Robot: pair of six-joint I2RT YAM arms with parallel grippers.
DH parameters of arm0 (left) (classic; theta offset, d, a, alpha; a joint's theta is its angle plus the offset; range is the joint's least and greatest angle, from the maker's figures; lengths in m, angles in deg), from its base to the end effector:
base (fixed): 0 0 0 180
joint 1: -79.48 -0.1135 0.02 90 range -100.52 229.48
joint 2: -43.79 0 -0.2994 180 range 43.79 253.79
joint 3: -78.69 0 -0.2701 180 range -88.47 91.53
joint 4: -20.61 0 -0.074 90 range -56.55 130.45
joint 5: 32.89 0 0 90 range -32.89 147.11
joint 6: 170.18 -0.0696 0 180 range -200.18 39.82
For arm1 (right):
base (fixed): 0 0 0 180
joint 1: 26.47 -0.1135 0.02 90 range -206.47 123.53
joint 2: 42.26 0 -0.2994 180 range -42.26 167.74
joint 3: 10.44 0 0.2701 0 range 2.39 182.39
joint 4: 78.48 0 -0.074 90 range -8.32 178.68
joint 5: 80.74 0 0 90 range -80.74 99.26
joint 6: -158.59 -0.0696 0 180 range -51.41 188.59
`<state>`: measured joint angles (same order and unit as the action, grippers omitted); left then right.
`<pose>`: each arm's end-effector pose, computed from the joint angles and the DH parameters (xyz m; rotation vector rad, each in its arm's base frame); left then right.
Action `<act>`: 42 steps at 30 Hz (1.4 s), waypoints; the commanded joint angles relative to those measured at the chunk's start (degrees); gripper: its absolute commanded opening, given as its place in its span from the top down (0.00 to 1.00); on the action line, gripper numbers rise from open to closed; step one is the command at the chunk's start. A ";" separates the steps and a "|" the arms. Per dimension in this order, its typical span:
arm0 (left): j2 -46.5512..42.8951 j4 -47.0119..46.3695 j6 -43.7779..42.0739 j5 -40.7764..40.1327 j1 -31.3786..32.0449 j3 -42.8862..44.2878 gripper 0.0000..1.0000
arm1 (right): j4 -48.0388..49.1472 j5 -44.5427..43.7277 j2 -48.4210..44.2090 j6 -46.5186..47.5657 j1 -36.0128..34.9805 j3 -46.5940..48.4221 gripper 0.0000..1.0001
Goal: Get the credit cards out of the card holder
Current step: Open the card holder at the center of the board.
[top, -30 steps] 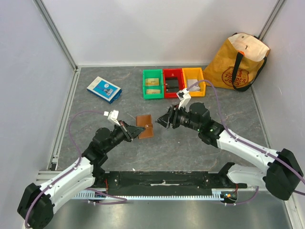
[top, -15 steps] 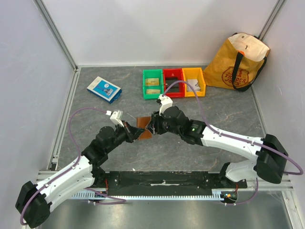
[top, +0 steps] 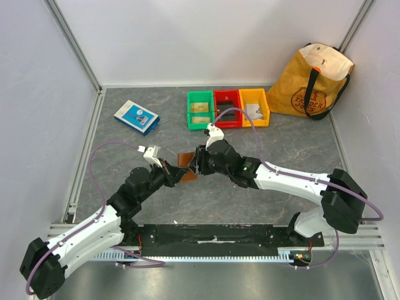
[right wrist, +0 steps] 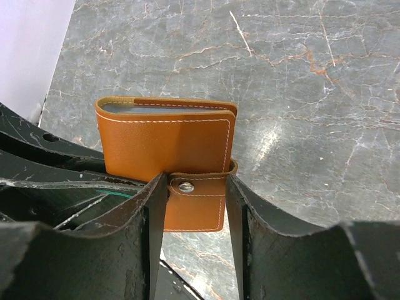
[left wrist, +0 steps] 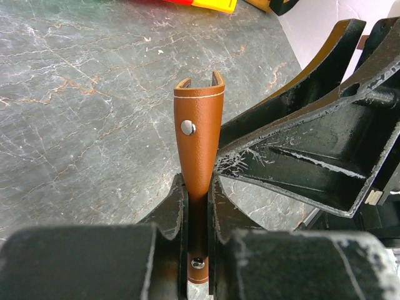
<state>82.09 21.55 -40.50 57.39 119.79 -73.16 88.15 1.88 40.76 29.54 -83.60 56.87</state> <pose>0.1461 -0.1244 0.2238 0.0141 1.8790 -0.9975 0.2076 0.3048 0.2680 -0.2630 2.1832 0.8671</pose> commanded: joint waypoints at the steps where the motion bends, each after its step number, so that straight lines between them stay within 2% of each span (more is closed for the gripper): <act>1: -2.44 -9.10 -2.24 1.40 0.73 -0.28 0.98 | 2.38 0.52 1.44 -2.17 -0.27 1.51 0.53; 5: -3.06 -10.42 -3.82 1.66 0.64 0.07 0.98 | 0.63 -1.58 2.40 -1.04 -0.36 1.07 0.64; 7: -3.32 -10.86 -4.96 1.92 0.64 0.68 0.98 | -1.83 -3.60 2.76 0.02 -0.36 0.98 0.74; 14: -3.67 -9.29 -10.06 0.35 0.82 4.02 0.98 | -7.11 -11.77 2.59 3.10 -0.36 1.25 1.00; 19: -5.17 -5.60 -11.03 -3.87 0.82 6.04 0.98 | -8.08 -13.98 -2.32 4.42 2.44 -1.29 1.00; 21: -5.70 -3.14 -10.42 -5.01 0.82 6.92 0.98 | -5.90 -10.05 -6.53 5.73 6.21 -4.71 0.99; 24: -5.61 -0.67 -8.58 -4.49 0.73 7.19 0.98 | -0.19 -0.21 -14.27 7.92 11.14 -10.17 0.72; 27: -5.08 -0.67 -6.64 -3.09 0.73 6.49 0.98 | 3.87 9.29 -19.55 11.00 12.30 -11.94 0.48; 32: -2.98 -1.11 -5.40 -0.54 0.82 7.10 0.98 | 13.25 22.21 -21.42 9.62 13.00 -13.78 0.10; 35: -1.75 -2.51 -5.32 2.97 0.73 7.54 0.98 | 18.72 25.30 -18.61 7.06 13.00 -14.40 0.02; 39: -0.25 -3.39 -5.05 5.26 0.73 8.33 0.98 | 23.73 28.12 -14.13 4.86 13.00 -13.96 0.02; 42: 0.37 -4.01 -4.97 6.40 0.73 8.59 0.98 | 22.95 27.07 -11.84 4.77 13.00 -13.35 0.03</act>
<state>82.16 22.18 -46.97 60.69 120.38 -67.70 106.24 26.36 27.02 35.60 -70.81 43.12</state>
